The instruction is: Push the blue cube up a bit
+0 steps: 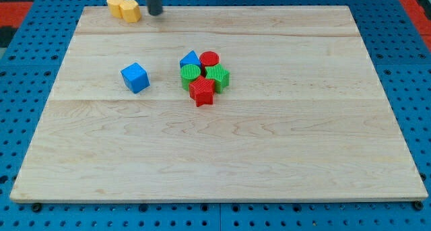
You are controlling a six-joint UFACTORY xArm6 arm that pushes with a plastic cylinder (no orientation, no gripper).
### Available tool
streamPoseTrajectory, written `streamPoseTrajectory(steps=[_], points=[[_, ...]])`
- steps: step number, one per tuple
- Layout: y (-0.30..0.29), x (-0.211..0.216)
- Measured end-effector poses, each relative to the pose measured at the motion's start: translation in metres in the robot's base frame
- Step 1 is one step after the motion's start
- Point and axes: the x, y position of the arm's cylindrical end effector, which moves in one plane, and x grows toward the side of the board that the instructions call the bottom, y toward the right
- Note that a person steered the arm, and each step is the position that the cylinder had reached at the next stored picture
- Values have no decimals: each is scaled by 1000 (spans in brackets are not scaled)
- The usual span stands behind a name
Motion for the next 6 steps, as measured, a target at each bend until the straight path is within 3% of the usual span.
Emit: streamPoseTrajectory(steps=[2,4,5,6], points=[[27,150],[-8,193],[-55,174],[-65,138]])
